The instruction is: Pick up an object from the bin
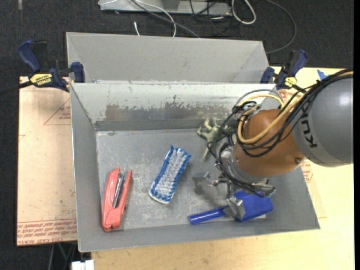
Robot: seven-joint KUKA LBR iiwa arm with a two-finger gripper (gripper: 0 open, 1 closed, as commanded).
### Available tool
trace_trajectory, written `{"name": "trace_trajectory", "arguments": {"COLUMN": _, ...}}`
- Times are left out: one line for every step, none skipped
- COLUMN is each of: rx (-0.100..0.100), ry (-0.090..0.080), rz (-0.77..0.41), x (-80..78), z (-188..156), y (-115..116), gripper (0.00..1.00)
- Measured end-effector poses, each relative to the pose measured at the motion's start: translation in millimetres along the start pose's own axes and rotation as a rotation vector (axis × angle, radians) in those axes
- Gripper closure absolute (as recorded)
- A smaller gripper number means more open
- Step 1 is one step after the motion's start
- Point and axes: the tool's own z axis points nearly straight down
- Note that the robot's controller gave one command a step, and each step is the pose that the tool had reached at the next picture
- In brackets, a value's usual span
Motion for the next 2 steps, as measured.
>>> {"name": "trace_trajectory", "arguments": {"rx": 0.000, "ry": -0.001, "rz": -0.011, "x": -0.1, "z": 0.1, "y": -1.2, "gripper": 0.00}}
{"name": "trace_trajectory", "arguments": {"rx": 0.001, "ry": -0.004, "rz": 0.014, "x": -2.2, "z": -12.7, "y": -3.6, "gripper": 0.00}}
